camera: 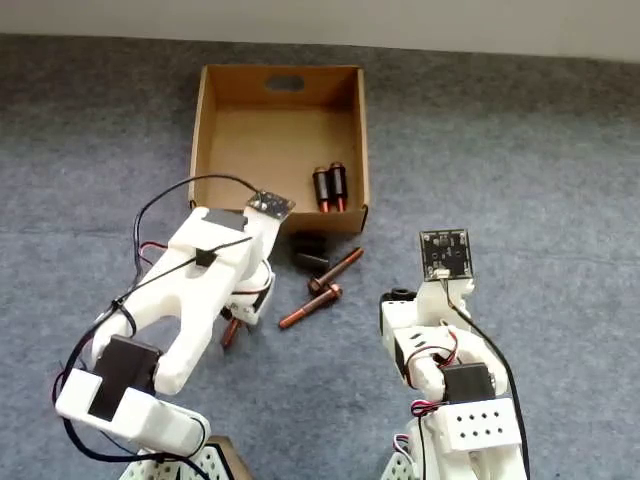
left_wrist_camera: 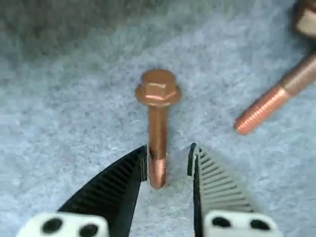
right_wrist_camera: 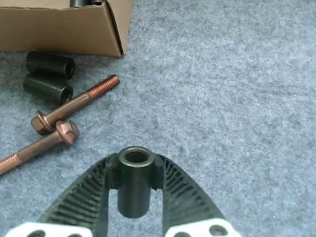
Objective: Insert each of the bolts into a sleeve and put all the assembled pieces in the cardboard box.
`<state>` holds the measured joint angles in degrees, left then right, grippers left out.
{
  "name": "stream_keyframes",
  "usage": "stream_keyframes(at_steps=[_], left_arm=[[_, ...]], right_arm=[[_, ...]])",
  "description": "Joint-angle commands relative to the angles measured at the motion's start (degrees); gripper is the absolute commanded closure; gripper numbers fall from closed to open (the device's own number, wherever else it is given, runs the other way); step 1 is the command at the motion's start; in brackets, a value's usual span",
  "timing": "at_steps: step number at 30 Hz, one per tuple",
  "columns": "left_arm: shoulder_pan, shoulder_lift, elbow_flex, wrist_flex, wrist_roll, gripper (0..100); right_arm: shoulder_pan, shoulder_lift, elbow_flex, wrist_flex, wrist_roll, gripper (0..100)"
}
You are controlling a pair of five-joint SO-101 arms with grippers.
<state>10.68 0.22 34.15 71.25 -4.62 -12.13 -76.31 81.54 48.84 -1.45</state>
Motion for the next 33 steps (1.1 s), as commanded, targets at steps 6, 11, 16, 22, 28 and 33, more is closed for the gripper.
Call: stream_keyframes(at_steps=[6, 11, 16, 22, 28, 33], left_arm=[[0.92, -0.13, -5.41, -3.08, 0.35, 83], [-0.13, -0.13, -0.75, -9.23, 0.35, 83], [-0.92, -0.13, 1.89, -14.42, 0.35, 83], [-0.92, -0.13, 4.44, -14.51, 0.26, 87], [-0.66, -0.66, 4.7, -14.51, 0.53, 99], [-0.75, -2.42, 3.65, -14.42, 0.53, 99]], right_arm=[[0.13, -0.84, -0.31, -1.01, -0.18, 99.1], [0.13, -0.84, -0.31, -1.01, -0.18, 99.1], [0.13, -0.84, -0.22, -1.01, -0.18, 99.1], [0.92, -0.84, -0.22, -0.92, -0.18, 99.1], [1.98, -0.84, -0.22, -0.92, -0.09, 99.1], [1.98, -0.84, -0.22, -1.01, -0.09, 99.1]])
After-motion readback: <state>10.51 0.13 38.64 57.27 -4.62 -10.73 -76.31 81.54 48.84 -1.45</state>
